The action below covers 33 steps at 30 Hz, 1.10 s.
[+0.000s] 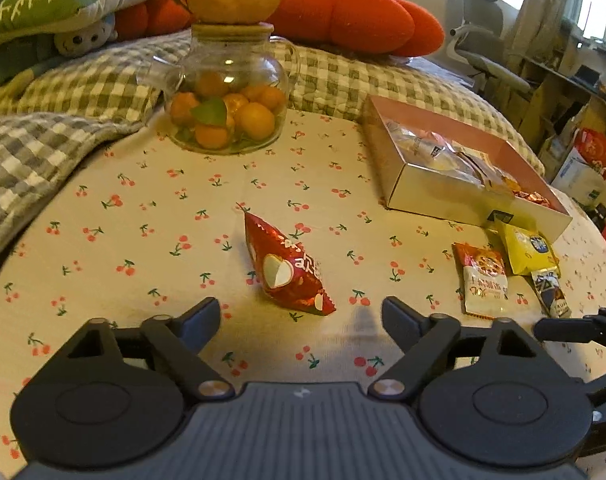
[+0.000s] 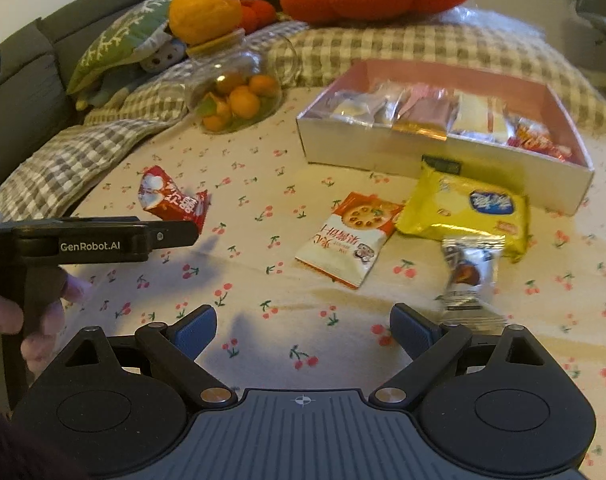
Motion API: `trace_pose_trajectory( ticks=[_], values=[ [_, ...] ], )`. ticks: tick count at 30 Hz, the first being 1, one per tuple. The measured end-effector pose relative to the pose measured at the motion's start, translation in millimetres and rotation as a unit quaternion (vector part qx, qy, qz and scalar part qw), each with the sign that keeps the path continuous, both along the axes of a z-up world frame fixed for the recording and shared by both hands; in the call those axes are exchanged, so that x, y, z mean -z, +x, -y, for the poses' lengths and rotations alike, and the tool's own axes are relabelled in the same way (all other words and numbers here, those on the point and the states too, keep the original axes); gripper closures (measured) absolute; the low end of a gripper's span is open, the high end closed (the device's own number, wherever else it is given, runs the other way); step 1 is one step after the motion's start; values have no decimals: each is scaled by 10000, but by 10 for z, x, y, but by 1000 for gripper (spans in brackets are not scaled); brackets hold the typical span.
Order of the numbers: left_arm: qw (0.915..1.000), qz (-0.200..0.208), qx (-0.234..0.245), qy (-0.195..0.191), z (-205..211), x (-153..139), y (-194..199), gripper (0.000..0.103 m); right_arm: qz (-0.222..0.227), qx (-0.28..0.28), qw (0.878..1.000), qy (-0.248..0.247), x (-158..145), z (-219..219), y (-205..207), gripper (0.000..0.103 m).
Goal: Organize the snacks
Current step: 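Grasp red-and-white packet with left tool while right tool grasps orange-and-white cookie packet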
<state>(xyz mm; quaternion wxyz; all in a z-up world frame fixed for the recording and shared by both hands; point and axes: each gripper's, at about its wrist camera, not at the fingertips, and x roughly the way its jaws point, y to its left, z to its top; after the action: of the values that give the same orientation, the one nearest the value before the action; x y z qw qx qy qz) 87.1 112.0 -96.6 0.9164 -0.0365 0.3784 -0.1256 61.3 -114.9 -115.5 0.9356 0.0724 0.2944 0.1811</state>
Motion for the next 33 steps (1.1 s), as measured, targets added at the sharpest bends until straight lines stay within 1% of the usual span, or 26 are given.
trace_pose_trajectory(
  ticks=[2, 7, 8, 10, 13, 15, 18, 20, 21, 23, 24, 26, 28, 33],
  values=[
    [10000, -2, -36, -40, 3, 5, 28, 26, -15, 32, 10000, -42, -9, -49, 69, 8],
    [9998, -12, -131, -135, 0, -4, 81, 43, 63, 245, 9996, -136, -11, -141, 225, 8],
    [9997, -18, -161, -155, -4, -5, 90, 45, 88, 308, 9993, -168, -12, -163, 257, 8],
    [9996, -46, -213, -203, -16, -7, 116, 51, 127, 413, 9987, -267, -16, -196, 308, 8],
    [9993, -91, -236, -264, -28, -8, 139, 59, 172, 528, 9981, -280, -25, -215, 378, 9],
    [9992, -109, -246, -284, -36, -8, 148, 62, 203, 619, 9975, -264, -31, -213, 410, 11],
    [9991, -133, -269, -295, -44, -7, 153, 66, 256, 748, 9964, -303, -38, -209, 449, 19],
    [9990, -148, -288, -295, -51, -8, 160, 71, 311, 821, 9954, -393, -37, -214, 457, 29],
    [9990, -160, -288, -309, -54, -8, 166, 71, 340, 862, 9946, -462, -37, -218, 460, 32],
    [9989, -176, -296, -331, -53, -10, 174, 72, 373, 925, 9935, -545, -37, -218, 463, 43],
    [9989, -181, -289, -332, -48, -12, 173, 73, 385, 961, 9930, -572, -37, -213, 463, 46],
    [9989, -190, -269, -322, -30, -16, 172, 73, 396, 1012, 9922, -613, -39, -200, 466, 57],
    [9990, -201, -266, -291, -9, -23, 168, 73, 393, 979, 9925, -620, -44, -186, 470, 61],
    [9989, -274, -218, -325, 25, -39, 185, 74, 307, 856, 9946, -503, -61, -162, 470, 64]
  ],
)
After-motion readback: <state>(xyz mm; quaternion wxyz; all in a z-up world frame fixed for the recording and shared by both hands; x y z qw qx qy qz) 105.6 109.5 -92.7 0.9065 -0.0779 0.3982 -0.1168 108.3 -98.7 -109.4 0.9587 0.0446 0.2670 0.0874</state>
